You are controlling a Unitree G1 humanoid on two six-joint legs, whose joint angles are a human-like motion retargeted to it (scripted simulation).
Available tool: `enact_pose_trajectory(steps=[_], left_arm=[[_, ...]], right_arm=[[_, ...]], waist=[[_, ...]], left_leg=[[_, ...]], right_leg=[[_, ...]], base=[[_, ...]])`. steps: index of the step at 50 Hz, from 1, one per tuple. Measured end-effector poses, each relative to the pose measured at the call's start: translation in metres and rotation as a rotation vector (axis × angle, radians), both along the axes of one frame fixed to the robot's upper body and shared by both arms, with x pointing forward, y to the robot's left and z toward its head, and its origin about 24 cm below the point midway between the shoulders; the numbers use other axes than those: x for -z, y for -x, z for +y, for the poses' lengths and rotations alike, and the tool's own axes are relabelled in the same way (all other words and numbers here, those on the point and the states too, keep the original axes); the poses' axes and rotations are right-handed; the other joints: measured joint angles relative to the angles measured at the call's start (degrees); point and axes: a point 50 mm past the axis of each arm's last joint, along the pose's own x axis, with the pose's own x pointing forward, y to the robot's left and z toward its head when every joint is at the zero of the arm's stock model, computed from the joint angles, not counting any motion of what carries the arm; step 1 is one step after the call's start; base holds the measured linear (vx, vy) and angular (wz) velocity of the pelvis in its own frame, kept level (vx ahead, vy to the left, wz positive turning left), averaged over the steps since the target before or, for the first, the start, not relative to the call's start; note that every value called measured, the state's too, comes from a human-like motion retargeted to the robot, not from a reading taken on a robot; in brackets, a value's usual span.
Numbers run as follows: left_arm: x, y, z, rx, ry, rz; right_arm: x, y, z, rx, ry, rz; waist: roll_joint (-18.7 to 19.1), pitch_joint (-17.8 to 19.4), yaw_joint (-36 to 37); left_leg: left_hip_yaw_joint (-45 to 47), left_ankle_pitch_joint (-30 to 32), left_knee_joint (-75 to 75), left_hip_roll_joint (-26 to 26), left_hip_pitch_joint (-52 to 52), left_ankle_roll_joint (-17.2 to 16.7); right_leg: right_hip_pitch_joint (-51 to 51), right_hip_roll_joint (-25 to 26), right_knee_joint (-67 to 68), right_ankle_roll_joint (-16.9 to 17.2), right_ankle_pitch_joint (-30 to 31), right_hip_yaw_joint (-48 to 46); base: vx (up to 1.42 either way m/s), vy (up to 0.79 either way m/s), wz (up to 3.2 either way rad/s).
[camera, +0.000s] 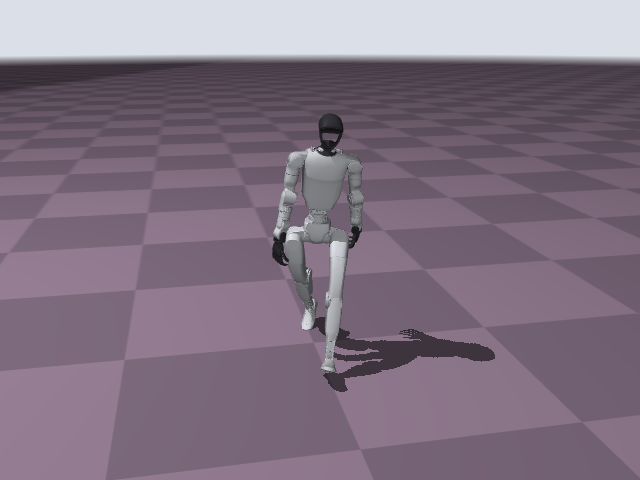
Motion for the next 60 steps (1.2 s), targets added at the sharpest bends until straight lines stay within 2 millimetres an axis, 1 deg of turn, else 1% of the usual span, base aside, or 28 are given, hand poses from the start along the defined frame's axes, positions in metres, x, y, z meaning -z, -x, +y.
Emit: enact_pose_trajectory(steps=[3,5,7,8,10,13,15,16,19,20,22,25,28,30,32,33,35,37,40,42,45,48,50,53,55,57,58,60], left_arm=[[-0.004,0.022,0.005,0.252,0.003,0.089],[-0.004,0.029,0.002,0.396,0.048,0.121],[-0.004,0.03,0.0,0.42,0.093,0.157],[-0.003,0.023,0.002,0.396,0.093,0.153],[-0.002,0.002,0.007,0.294,0.056,0.104],[0.005,-0.043,-0.007,-0.013,-0.073,-0.106],[0.008,-0.079,-0.02,-0.284,-0.182,-0.294],[0.007,-0.101,-0.022,-0.371,-0.225,-0.4],[-0.007,-0.165,-0.017,-0.427,-0.28,-0.695],[-0.014,-0.184,-0.013,-0.378,-0.267,-0.784],[-0.03,-0.218,-0.008,-0.203,-0.199,-0.917],[-0.055,-0.256,-0.008,0.053,-0.105,-1.031],[-0.073,-0.273,-0.007,0.204,-0.115,-1.123],[-0.078,-0.274,-0.005,0.259,-0.14,-1.152],[-0.072,-0.259,0.002,0.28,-0.168,-1.124],[-0.068,-0.253,0.002,0.285,-0.169,-1.118],[-0.056,-0.239,-0.015,0.204,-0.108,-1.165],[-0.041,-0.216,-0.025,-0.014,0.002,-1.204],[-0.021,-0.177,-0.024,-0.316,-0.01,-1.107],[-0.013,-0.152,-0.016,-0.405,-0.073,-1.046],[-0.003,-0.103,-0.005,-0.451,-0.173,-0.901],[0.005,-0.044,-0.003,-0.389,-0.173,-0.663],[0.005,-0.01,-0.002,-0.321,-0.124,-0.497],[0.0,0.038,-0.008,-0.256,-0.025,-0.191],[-0.006,0.061,-0.017,-0.234,0.06,0.019],[-0.012,0.075,-0.026,-0.234,0.141,0.162],[-0.014,0.079,-0.028,-0.238,0.177,0.204],[-0.018,0.087,-0.03,-0.245,0.233,0.254]], right_arm=[[0.002,0.012,-0.006,0.072,-0.026,0.036],[0.003,0.029,-0.014,0.129,-0.051,0.147],[0.002,0.038,-0.022,0.191,-0.062,0.216],[0.001,0.037,-0.022,0.232,-0.069,0.219],[0.001,0.033,-0.022,0.316,-0.065,0.167],[0.002,0.028,-0.03,0.388,-0.023,0.032],[0.002,0.034,-0.036,0.37,0.012,0.03],[0.003,0.041,-0.038,0.353,0.033,0.057],[0.004,0.069,-0.046,0.262,0.073,0.188],[0.004,0.08,-0.049,0.215,0.078,0.25],[0.002,0.103,-0.056,0.11,0.068,0.393],[-0.002,0.135,-0.06,0.012,0.039,0.543],[-0.003,0.166,-0.053,0.05,0.009,0.623],[-0.005,0.188,-0.043,0.117,-0.024,0.677],[-0.008,0.206,-0.03,0.183,-0.084,0.734],[-0.008,0.208,-0.023,0.225,-0.123,0.746],[-0.008,0.206,-0.018,0.308,-0.167,0.764],[-0.008,0.2,-0.022,0.36,-0.158,0.762],[-0.005,0.173,-0.031,0.422,-0.13,0.677],[-0.006,0.145,-0.047,0.443,-0.044,0.597],[-0.007,0.084,-0.066,0.418,0.101,0.388],[-0.014,0.019,-0.07,0.359,0.148,0.14],[-0.025,-0.026,-0.067,0.313,0.13,-0.029],[-0.048,-0.091,-0.046,0.278,-0.008,-0.292],[-0.069,-0.128,-0.027,0.321,-0.159,-0.46],[-0.084,-0.152,-0.005,0.367,-0.302,-0.581],[-0.089,-0.158,0.006,0.371,-0.362,-0.62],[-0.087,-0.155,0.018,0.371,-0.41,-0.63]], waist=[[-3.0,-2.5,-0.1],[-3.3,-3.0,-0.6],[-5.1,-1.9,-2.1],[-3.5,-1.6,-2.6],[1.4,-0.2,-3.2],[2.6,1.5,-5.1],[2.1,1.5,-8.2],[2.1,1.5,-10.4],[2.1,1.9,-16.7],[2.1,2.1,-18.0],[1.5,2.7,-18.9],[0.7,3.7,-20.5],[0.0,3.6,-21.4],[-1.4,2.8,-19.6],[-3.5,3.1,-15.5],[-3.0,3.7,-14.6],[-2.5,4.8,-11.9],[-1.1,4.5,-11.1],[1.2,3.1,-8.2],[3.6,2.1,-5.9],[5.3,0.9,-4.5],[5.4,-1.4,-6.1],[7.0,-2.1,-6.3],[10.2,-1.8,-3.4],[12.0,-1.7,-1.2],[11.7,-2.4,0.3],[10.7,-3.0,0.9],[7.0,-4.9,1.9]], left_leg=[[0.9,-6.0,10.8,-3.8,-1.8,15.2],[-4.1,-11.8,16.6,-6.6,-1.4,19.2],[-2.7,-19.0,21.9,-8.9,1.6,23.4],[-6.4,-21.0,23.3,-8.7,2.7,23.4],[-11.8,-24.1,24.4,-4.4,6.1,23.4],[-13.1,-24.9,20.3,-4.6,10.8,23.4],[-13.1,-23.0,15.0,-6.6,13.5,23.4],[-13.2,-22.0,12.6,-7.4,15.0,23.4],[-14.4,-18.8,6.8,-10.0,19.6,23.4],[-14.4,-18.1,5.6,-10.4,21.2,23.4],[-12.8,-16.1,4.4,-11.1,25.3,23.4],[-12.3,-12.4,7.7,-12.1,30.4,23.4],[-14.5,-8.4,14.1,-12.5,33.4,23.4],[-11.9,-5.5,16.9,-11.7,36.4,23.4],[-7.4,-0.9,20.2,-10.8,41.0,23.4],[-8.2,2.2,25.1,-9.9,40.6,23.4],[-7.3,3.4,38.4,-9.1,37.6,23.4],[-6.8,-1.4,54.0,-6.7,33.4,23.4],[-5.1,-10.9,71.2,1.1,26.5,23.4],[-2.4,-11.2,72.8,2.4,22.0,23.4],[6.2,-4.5,61.3,1.1,17.3,23.4],[12.4,3.4,33.4,-8.4,15.4,22.1],[9.8,7.3,12.8,-12.1,16.1,13.9],[9.2,6.8,-6.4,-9.4,15.4,1.9],[8.8,9.7,-12.0,-7.8,12.9,-3.1],[8.5,10.1,-11.2,-7.2,10.2,-1.6],[6.9,11.2,-9.2,-7.3,8.8,2.6],[6.2,4.0,-3.0,-9.5,7.5,13.7]], right_leg=[[-1.9,-1.7,4.1,2.9,15.8,0.3],[-3.2,-2.4,10.1,4.7,26.4,-2.5],[-10.4,-8.0,31.2,7.0,27.0,-7.8],[-12.8,-8.1,35.5,4.6,27.0,-10.9],[-19.6,-5.3,43.1,-1.0,19.6,-15.1],[-36.1,-11.8,61.6,-6.0,-1.2,-21.4],[-47.1,-14.6,66.7,-7.2,-13.0,-22.8],[-51.5,-16.0,66.4,-7.3,-16.3,-23.6],[-62.5,-20.6,61.1,-11.0,-22.1,-25.8],[-64.9,-21.7,57.5,-13.3,-23.1,-26.4],[-67.2,-20.9,47.3,-14.5,-17.3,-24.2],[-65.4,-17.3,31.0,-10.4,-4.5,-15.6],[-56.4,-16.1,19.3,-11.0,-3.8,-13.2],[-47.6,-16.5,14.9,-15.7,-2.1,-21.0],[-44.1,-15.9,14.4,-15.8,5.1,-14.6],[-42.3,-16.0,15.2,-15.8,6.2,-15.6],[-38.8,-15.0,16.1,-15.7,5.1,-13.5],[-33.7,-12.8,14.9,-15.7,3.3,-14.9],[-26.7,-9.1,11.0,-15.1,2.2,-19.9],[-22.8,-6.4,7.7,-12.6,3.5,-19.8],[-17.3,-5.6,2.9,-7.3,5.6,-20.7],[-13.6,-8.2,-0.4,-0.9,6.8,-20.4],[-10.9,-5.6,-1.4,0.2,4.8,-19.9],[-5.1,-0.5,-3.0,1.3,2.1,-14.9],[-1.5,1.6,-3.9,2.4,1.5,-11.3],[0.8,1.8,-3.8,4.6,3.1,-8.2],[1.5,1.4,-3.4,5.8,4.8,-6.8],[1.8,-1.0,-1.0,8.7,10.9,-6.4]], base=[[1.46,0.47,0.23],[1.34,0.37,0.19],[1.15,0.16,0.34],[0.94,0.07,0.22],[0.91,0.04,-0.02],[0.64,0.02,0.14],[0.56,0.08,0.71],[0.76,0.06,1.08],[0.84,-0.04,1.26],[0.93,-0.19,0.7],[0.87,-0.3,0.37],[1.02,-0.36,0.66],[1.08,-0.41,0.82],[1.1,-0.38,-0.17],[1.44,-0.43,-0.71],[1.27,-0.31,-0.05],[1.12,-0.14,0.02],[1.0,-0.25,-0.17],[0.91,-0.2,-0.13],[1.06,0.3,-0.25],[0.87,0.64,-0.08],[0.77,0.8,0.57],[0.97,0.17,-0.01],[0.97,-0.03,-1.13],[1.15,0.11,-1.2],[1.4,0.22,-0.94],[1.4,0.21,-0.76],[1.46,0.21,-0.48]])
